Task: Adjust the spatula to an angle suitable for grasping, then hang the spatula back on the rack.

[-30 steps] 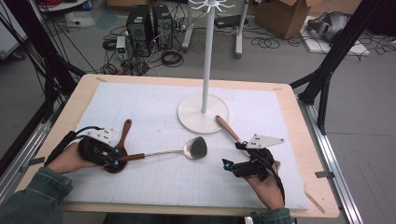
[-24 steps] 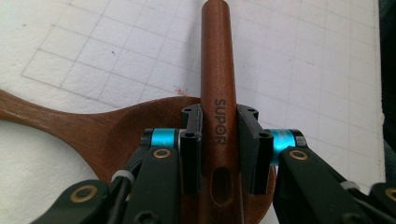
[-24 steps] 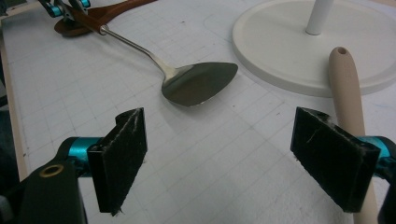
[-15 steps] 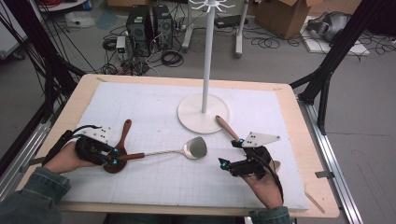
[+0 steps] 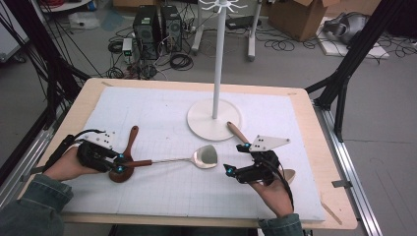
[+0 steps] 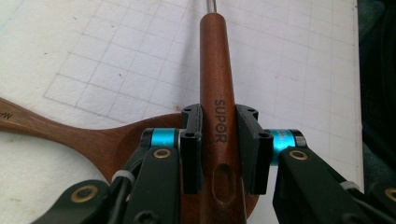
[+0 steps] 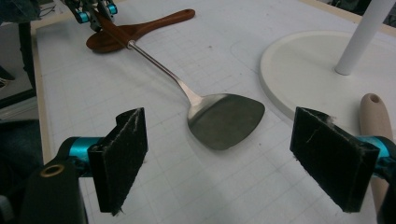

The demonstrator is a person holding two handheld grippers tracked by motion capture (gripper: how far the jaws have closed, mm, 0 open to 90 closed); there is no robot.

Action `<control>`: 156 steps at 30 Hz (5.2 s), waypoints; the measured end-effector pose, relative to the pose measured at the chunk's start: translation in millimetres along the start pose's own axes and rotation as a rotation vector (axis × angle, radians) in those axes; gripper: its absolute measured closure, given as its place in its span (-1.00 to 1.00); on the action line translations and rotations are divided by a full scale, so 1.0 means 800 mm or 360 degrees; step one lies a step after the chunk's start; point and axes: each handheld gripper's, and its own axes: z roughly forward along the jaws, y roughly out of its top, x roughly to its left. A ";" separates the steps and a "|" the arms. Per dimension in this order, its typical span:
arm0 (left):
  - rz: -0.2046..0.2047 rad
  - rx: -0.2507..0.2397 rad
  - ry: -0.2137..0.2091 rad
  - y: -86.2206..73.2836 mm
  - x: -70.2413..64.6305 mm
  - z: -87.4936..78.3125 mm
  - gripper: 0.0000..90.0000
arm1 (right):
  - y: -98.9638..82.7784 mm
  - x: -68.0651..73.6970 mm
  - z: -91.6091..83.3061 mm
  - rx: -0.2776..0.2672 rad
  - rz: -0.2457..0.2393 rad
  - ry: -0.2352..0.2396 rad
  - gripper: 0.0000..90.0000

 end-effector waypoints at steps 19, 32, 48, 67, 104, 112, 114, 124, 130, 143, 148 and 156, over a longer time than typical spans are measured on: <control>0.0068 -0.0022 -0.0055 0.019 -0.012 0.001 0.61 | 0.013 0.011 0.027 0.0022 -0.0035 0.0136 -0.60; 0.0143 -0.0021 -0.0140 0.056 -0.014 0.014 0.61 | 0.022 0.014 0.064 0.0089 -0.0084 0.0208 -0.52; 0.0217 -0.0046 -0.0169 0.095 -0.024 0.022 0.61 | 0.027 0.027 0.123 0.0262 -0.0189 0.0419 0.00; 0.0249 -0.0060 -0.0201 0.115 -0.028 0.032 0.61 | 0.025 0.028 0.152 0.0365 -0.0245 0.0614 0.66; -0.0054 -0.0359 -0.0059 0.100 -0.014 0.008 0.02 | 0.046 0.034 0.130 0.0158 -0.0256 0.0595 0.87; -0.0069 -0.0438 -0.0061 0.112 -0.016 0.003 0.17 | 0.069 0.040 0.131 0.0081 -0.0188 0.0536 0.87; -0.0072 -0.0463 -0.0061 0.115 -0.017 0.003 0.17 | 0.073 0.041 0.134 0.0066 -0.0182 0.0518 0.87; -0.0139 -0.0523 -0.0027 0.122 -0.018 0.010 0.16 | 0.073 0.041 0.149 0.0058 -0.0090 0.0482 0.87; -0.0210 -0.0587 -0.0001 0.125 -0.016 0.008 0.18 | 0.073 0.042 0.152 0.0066 -0.0079 0.0463 0.87; -0.0275 -0.0669 0.0039 0.136 -0.015 -0.006 0.33 | 0.087 0.049 0.156 0.0036 -0.0071 0.0506 0.83; -0.0259 -0.0700 -0.0009 0.135 -0.016 -0.009 0.39 | 0.086 0.043 0.156 0.0095 -0.0079 0.0613 0.69; -0.0242 -0.0726 -0.0084 0.137 -0.016 -0.012 0.46 | 0.083 0.032 0.150 0.0104 -0.0014 0.0715 0.81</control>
